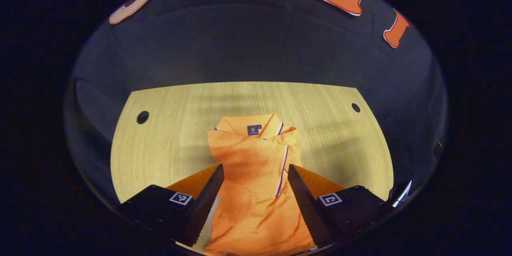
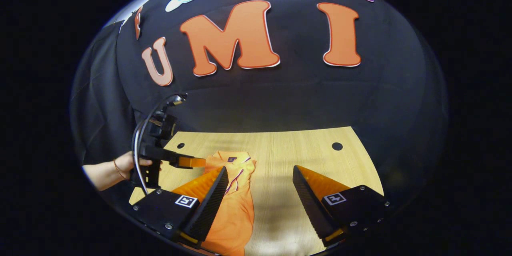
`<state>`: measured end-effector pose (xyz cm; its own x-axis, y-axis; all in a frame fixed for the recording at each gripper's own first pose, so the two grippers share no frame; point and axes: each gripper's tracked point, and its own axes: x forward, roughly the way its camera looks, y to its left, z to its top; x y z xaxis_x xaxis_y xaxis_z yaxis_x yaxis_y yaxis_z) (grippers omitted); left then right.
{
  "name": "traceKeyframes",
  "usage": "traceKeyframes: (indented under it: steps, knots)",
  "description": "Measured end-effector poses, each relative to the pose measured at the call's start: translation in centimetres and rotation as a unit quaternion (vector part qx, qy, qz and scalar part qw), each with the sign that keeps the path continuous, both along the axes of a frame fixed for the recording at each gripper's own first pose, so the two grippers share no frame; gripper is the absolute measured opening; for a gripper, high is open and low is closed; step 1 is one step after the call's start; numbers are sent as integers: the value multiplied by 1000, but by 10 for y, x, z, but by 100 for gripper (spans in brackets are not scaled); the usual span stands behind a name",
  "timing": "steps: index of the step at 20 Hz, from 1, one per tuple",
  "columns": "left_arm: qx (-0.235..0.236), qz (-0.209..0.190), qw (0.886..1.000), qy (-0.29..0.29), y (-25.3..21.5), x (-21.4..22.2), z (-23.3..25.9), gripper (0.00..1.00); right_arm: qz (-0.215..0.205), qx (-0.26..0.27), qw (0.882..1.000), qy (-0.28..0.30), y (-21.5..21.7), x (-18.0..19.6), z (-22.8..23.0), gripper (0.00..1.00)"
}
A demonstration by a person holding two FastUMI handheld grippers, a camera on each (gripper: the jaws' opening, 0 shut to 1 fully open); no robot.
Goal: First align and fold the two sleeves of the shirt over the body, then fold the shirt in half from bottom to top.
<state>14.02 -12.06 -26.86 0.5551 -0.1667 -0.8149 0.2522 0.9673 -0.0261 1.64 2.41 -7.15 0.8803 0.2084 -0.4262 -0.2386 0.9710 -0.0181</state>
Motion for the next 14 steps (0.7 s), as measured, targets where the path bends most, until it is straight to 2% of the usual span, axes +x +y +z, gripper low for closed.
traceKeyframes:
  steps: [3,6,11,14]
  knots:
    - [-2,25,999,-33,36,-15,31,99,16,-12,1000,14,21,-5,-12,99]
    - [-4,31,998,-47,68,-38,49,99,20,-25,999,38,38,-10,-32,99]
    - [-4,28,999,-43,108,-86,46,99,19,-41,996,81,54,-27,-64,99]
    - [12,16,999,-26,128,-120,32,99,21,-54,992,114,62,-48,-90,99]
